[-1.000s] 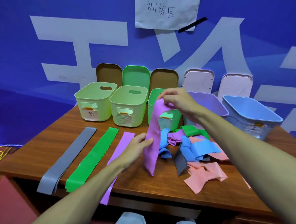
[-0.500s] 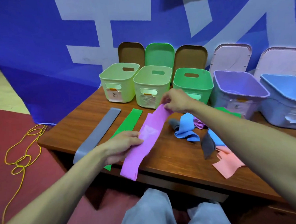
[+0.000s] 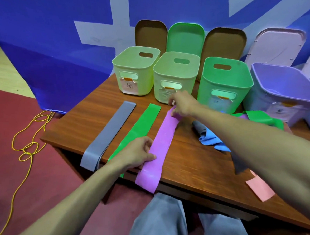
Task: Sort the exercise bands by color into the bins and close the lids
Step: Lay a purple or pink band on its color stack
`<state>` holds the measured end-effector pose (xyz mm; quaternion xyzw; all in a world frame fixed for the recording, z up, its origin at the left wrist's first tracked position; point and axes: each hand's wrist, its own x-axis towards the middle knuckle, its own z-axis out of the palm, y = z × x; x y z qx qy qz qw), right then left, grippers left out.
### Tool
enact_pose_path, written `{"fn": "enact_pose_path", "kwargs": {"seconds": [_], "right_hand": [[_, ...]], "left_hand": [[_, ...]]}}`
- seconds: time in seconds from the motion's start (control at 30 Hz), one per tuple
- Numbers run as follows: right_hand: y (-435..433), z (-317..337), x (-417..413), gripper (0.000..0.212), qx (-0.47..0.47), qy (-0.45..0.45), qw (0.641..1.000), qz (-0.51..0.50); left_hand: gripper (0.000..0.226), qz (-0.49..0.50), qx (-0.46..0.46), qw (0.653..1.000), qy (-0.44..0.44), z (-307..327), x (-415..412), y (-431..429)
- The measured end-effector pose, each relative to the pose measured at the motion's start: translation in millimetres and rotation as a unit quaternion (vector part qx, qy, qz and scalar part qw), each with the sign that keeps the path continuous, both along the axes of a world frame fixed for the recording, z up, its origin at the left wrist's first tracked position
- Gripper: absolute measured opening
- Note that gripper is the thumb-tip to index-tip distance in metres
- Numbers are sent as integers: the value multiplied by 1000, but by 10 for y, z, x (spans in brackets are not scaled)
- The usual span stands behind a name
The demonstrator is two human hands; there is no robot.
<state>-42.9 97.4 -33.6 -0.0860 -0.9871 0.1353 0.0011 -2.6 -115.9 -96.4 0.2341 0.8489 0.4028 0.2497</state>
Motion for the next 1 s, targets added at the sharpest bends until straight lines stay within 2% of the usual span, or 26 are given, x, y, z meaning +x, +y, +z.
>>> {"fn": "enact_pose_path", "kwargs": {"seconds": [0.17,0.4,0.47,0.53,0.63,0.77,0.9,1.0], "right_hand": [[-6,-147,-116,58,15,-29,999,-10],[-84,-251,-153,54,41,-41,998,-25],[-95,-269,-136,51,48,-37,998,-28],[-103,-281,-120,45,54,-28,998,-29],[-83,-249,-57,32,70,-6,997,-33],[55,-162,105,35,78,-3,996,-52],[295,-101,335,34,55,-20,997,-56],[454,-59,556,22,39,-42,996,-65]], "left_hand": [[46,-51,-97,988,111,0,-96,12],[56,-95,-199,950,219,18,-84,35],[68,-116,-218,939,239,45,-96,20],[76,-138,-229,936,230,85,-105,-9],[69,-162,-252,932,203,134,-106,-3],[70,-175,-262,926,209,193,-98,124],[56,-170,-209,950,160,235,-183,163],[47,-165,-217,947,173,237,-229,186]]}}
